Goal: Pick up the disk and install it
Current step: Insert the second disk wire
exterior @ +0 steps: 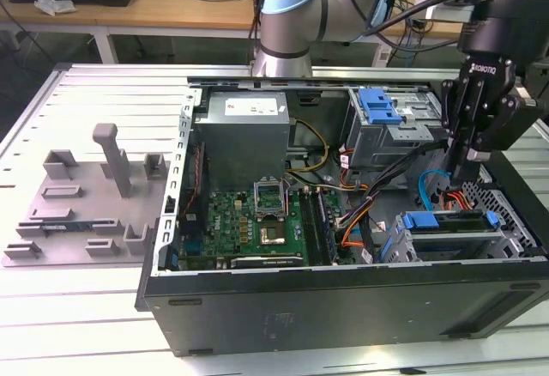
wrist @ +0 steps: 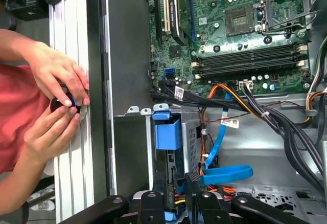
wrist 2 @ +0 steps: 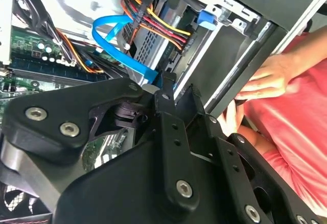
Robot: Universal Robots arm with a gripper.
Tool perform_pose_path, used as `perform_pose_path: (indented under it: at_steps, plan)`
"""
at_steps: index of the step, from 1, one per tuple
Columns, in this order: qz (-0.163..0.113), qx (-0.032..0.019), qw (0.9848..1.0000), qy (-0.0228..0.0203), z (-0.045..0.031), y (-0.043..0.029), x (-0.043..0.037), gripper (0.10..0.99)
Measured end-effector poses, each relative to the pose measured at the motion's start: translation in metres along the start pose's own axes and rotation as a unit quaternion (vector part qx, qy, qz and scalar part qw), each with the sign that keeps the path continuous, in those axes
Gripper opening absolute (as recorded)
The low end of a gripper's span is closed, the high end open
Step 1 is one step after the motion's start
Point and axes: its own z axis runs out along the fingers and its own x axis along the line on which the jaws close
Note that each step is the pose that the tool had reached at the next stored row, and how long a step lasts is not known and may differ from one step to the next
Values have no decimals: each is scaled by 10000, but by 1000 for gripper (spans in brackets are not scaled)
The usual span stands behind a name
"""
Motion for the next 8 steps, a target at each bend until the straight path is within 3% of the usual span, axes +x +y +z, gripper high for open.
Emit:
perform_pose_path:
  at_steps: [2, 4, 5, 6, 8]
  plan:
    - [-8, -24, 10000, 76, 1, 2, -25, 302]
    - [-44, -112, 9998, 186, 1, 2, -29, 302]
    - [-76, -187, 9995, 257, 3, 1, -30, 302]
    - [-87, -214, 9993, 288, 5, 0, -31, 302]
    - [-88, -214, 9993, 291, 4, 0, -33, 302]
